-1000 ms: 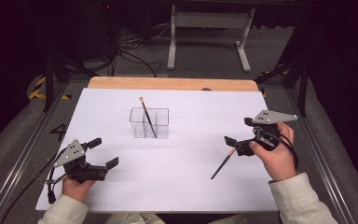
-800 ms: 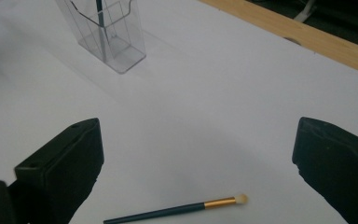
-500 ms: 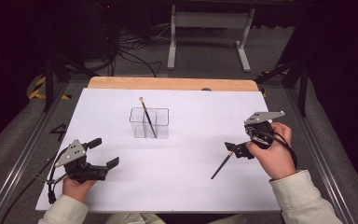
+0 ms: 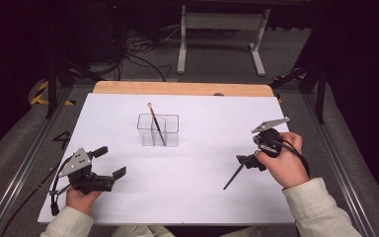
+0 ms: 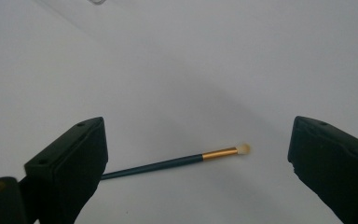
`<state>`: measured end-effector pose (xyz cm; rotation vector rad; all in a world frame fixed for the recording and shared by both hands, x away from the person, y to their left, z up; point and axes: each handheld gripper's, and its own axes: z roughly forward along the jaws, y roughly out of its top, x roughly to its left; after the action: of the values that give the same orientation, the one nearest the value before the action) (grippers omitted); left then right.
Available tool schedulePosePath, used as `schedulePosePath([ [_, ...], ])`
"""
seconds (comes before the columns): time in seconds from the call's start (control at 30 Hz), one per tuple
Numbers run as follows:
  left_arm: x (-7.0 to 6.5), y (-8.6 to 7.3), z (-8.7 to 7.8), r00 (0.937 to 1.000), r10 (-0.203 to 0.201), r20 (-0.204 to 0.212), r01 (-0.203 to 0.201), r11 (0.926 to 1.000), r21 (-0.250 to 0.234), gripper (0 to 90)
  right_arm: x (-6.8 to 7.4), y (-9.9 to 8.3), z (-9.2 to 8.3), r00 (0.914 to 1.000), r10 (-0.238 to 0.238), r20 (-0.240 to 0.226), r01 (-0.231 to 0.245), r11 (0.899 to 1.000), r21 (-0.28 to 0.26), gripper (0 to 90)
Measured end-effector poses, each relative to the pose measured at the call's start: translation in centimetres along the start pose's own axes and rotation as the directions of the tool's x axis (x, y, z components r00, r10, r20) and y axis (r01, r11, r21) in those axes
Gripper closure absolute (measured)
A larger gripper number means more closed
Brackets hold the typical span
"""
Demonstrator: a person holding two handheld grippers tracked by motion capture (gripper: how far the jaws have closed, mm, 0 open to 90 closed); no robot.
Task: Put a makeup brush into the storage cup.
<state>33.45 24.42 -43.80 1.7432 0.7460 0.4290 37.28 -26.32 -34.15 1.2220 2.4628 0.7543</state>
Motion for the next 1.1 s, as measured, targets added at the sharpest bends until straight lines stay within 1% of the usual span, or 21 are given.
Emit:
schedulePosePath([
  [0.07, 0.0, 0.0, 0.0, 1.0000, -0.002, 0.000, 0.002, 1.0000, 0.001, 0.4, 0.0, 0.0, 0.3, 1.0000, 0.002, -0.006, -0.002, 1.000, 0.014, 6.1],
  [0.17, 0.0, 0.0, -0.1, 1.0000, -0.002, 0.001, 0.002, 1.0000, 0.001, 0.4, 0.1, -0.1, 0.9, 1.0000, 0.002, 0.001, -0.002, 0.999, 0.042, 6.4],
  [0.27, 0.0, 0.0, -0.1, 1.0000, -0.002, 0.003, 0.002, 1.0000, 0.002, 0.4, 0.2, -0.2, 1.4, 1.0000, 0.006, 0.001, -0.006, 0.998, 0.056, 6.6],
  [0.37, 0.0, 0.0, -0.1, 1.0000, -0.003, 0.001, 0.003, 1.0000, -0.003, 0.4, 0.2, -0.3, 1.9, 0.9999, 0.012, -0.009, -0.011, 0.997, 0.072, 7.3],
  [0.47, 0.1, 0.0, -0.2, 1.0000, 0.001, 0.000, -0.001, 1.0000, 0.002, 0.4, 0.3, -0.3, 2.2, 0.9998, 0.018, -0.008, -0.017, 0.997, 0.076, 7.3],
  [0.57, 0.0, 0.0, -0.1, 1.0000, -0.002, 0.002, 0.002, 1.0000, -0.002, 0.4, 0.4, -0.6, 2.8, 0.9996, 0.022, -0.016, -0.020, 0.995, 0.096, 7.2],
  [0.63, 0.0, 0.0, -0.2, 1.0000, -0.003, 0.000, 0.003, 1.0000, -0.001, 0.4, 0.4, -0.6, 3.0, 0.9996, 0.023, -0.015, -0.021, 0.995, 0.100, 7.1],
  [0.67, 0.0, 0.0, -0.2, 1.0000, -0.004, 0.002, 0.004, 1.0000, 0.001, 0.4, 0.5, -0.7, 3.1, 0.9995, 0.027, -0.015, -0.025, 0.994, 0.110, 7.0],
  [0.77, 0.1, 0.0, -0.2, 1.0000, 0.000, 0.002, 0.000, 1.0000, 0.001, 0.4, 0.5, -0.9, 3.6, 0.9992, 0.032, -0.022, -0.030, 0.993, 0.118, 7.0],
  [0.97, 0.0, 0.0, -0.2, 1.0000, -0.004, 0.000, 0.004, 1.0000, -0.002, 0.4, 0.5, -1.1, 4.2, 0.9992, 0.035, -0.018, -0.032, 0.990, 0.134, 7.0],
  [1.1, 0.0, 0.0, -0.2, 1.0000, -0.004, 0.001, 0.004, 1.0000, -0.001, 0.4, 0.5, -1.3, 4.6, 0.9987, 0.050, -0.014, -0.047, 0.988, 0.148, 6.6],
])
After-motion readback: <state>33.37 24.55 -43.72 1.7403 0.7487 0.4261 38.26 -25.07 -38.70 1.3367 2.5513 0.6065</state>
